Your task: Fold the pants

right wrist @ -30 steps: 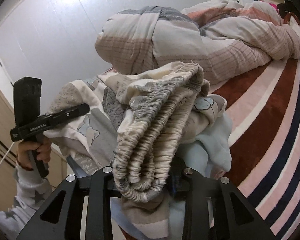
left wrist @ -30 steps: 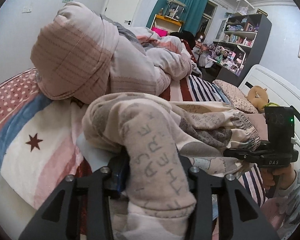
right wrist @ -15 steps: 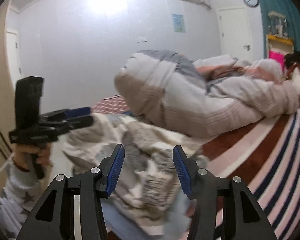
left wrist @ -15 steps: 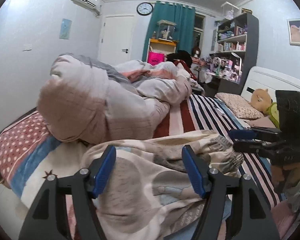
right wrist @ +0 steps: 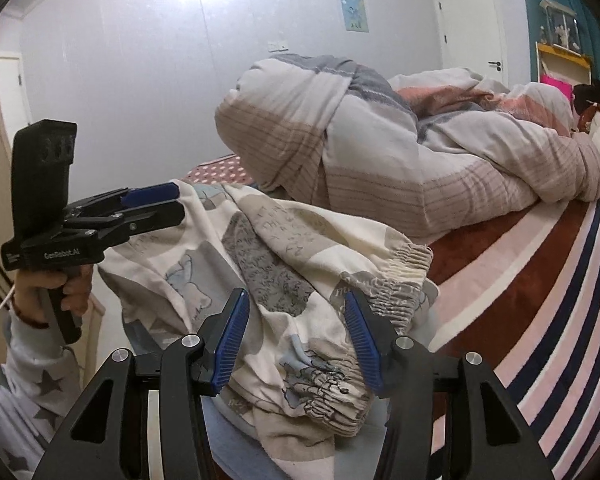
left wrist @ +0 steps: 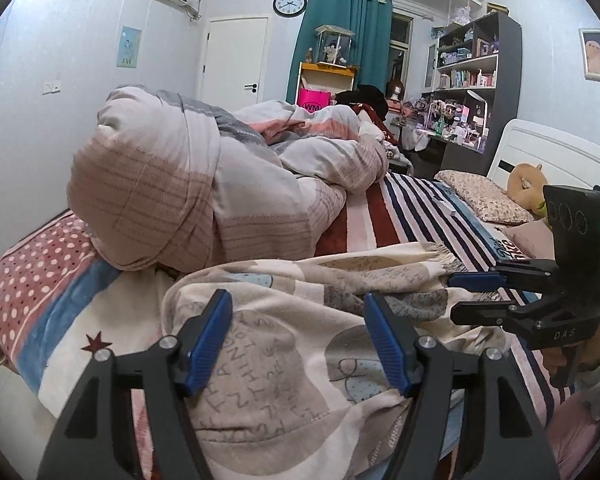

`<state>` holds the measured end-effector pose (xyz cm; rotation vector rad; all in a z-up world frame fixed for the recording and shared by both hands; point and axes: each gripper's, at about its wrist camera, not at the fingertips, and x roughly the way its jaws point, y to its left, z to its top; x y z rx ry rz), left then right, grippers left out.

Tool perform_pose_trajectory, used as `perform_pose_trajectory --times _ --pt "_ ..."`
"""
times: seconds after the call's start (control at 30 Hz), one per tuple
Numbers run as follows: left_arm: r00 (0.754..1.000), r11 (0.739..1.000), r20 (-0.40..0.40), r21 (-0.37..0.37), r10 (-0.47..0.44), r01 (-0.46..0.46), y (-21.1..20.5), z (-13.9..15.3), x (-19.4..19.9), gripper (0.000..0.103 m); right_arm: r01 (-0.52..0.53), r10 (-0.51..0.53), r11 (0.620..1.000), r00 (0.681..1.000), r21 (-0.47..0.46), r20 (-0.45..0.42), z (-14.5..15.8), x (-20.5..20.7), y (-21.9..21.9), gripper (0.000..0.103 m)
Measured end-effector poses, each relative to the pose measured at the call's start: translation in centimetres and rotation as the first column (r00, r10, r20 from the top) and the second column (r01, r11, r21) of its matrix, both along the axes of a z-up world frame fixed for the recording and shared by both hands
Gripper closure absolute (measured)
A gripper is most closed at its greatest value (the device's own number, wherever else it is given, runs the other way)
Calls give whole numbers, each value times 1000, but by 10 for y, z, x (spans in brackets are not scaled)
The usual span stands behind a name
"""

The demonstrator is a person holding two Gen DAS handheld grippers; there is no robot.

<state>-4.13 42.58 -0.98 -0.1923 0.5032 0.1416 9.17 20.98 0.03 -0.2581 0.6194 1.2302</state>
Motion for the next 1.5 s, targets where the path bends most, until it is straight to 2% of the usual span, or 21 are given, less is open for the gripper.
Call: perform_pose_trajectory --times 0.37,0.47,0.7,0.9,0.93,1.03,1.23,1.37,1.43,1.5 --pt "1000 1000 3 -3 10 -10 -2 0 -2 39 7 -7 1000 1000 -3 -15 3 -3 -2 56" --pt "1000 1000 11 2 21 -21 -15 5 -8 39 0 0 1000 1000 1 -25 6 -4 -9 50" --pt "999 998 34 48 32 -34 -63 21 -19 27 19 -18 1000 1000 5 -23 16 -16 -52 37" --pt "997 997 71 68 13 -18 -130 34 -24 19 68 -67 998 996 11 -52 14 -20 -123 35" --pt "997 998 79 68 10 -16 -144 36 -25 19 68 -67 998 996 11 -52 14 -20 -123 33" --pt "995 996 96 83 11 -19 -182 40 -26 14 127 -126 992 989 17 -82 9 -21 -187 31" --pt "990 995 138 97 -1 -12 -259 44 -18 6 250 -248 968 967 22 -61 1 -33 -276 21" --pt "987 993 162 119 -19 0 -307 42 -4 5 348 -348 936 937 40 -22 -3 -38 -326 13" --pt "984 992 177 125 -34 12 -329 40 3 5 404 -405 913 914 51 19 -4 -41 -351 8" --pt "978 992 202 125 -44 19 -346 39 9 5 474 -478 878 875 68 82 -7 -46 -377 7"
